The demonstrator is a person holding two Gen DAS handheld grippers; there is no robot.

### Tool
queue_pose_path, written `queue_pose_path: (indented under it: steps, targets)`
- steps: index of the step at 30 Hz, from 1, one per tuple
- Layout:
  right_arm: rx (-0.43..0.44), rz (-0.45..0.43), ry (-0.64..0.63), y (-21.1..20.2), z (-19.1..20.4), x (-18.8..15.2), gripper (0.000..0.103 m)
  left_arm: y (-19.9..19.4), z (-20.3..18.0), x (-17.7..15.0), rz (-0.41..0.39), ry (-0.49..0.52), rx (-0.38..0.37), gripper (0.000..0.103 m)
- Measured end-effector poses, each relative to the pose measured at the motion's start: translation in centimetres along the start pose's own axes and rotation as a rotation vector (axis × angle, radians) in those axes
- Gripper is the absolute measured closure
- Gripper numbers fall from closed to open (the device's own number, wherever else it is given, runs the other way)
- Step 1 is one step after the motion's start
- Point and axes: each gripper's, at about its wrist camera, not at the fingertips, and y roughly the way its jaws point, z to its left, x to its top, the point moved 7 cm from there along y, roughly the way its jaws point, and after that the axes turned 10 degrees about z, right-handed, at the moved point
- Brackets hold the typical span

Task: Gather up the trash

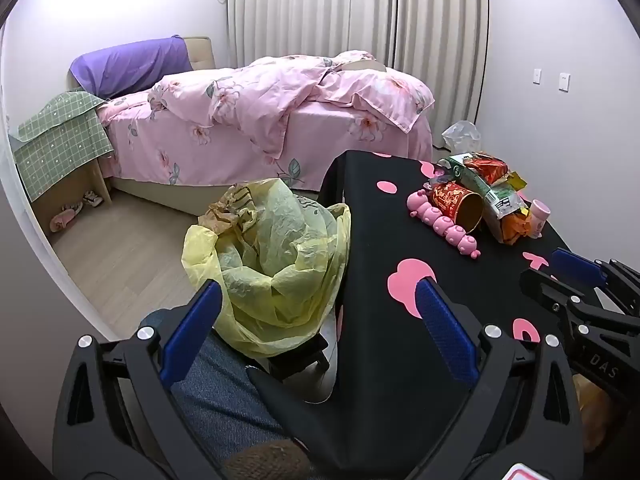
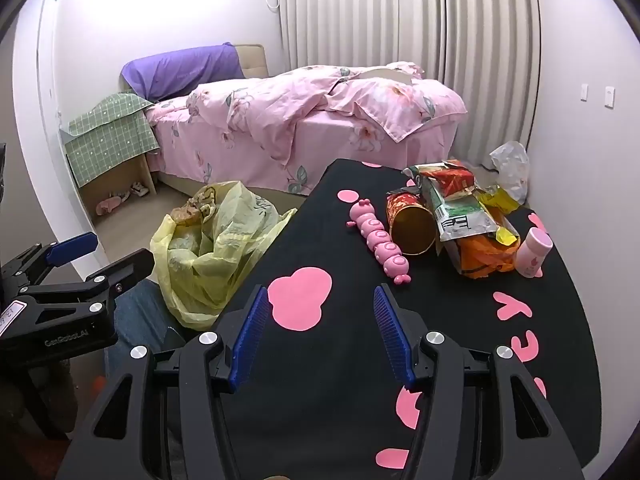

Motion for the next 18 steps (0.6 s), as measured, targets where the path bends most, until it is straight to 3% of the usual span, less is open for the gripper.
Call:
queue_pose_path:
  steps: [18]
  targets:
    - [0.000,-0.041,0.024,-0.6,-0.7,0.3,0.051,-0.9,-0.3,0.5,-0.010,0.005,-0.005,0.010]
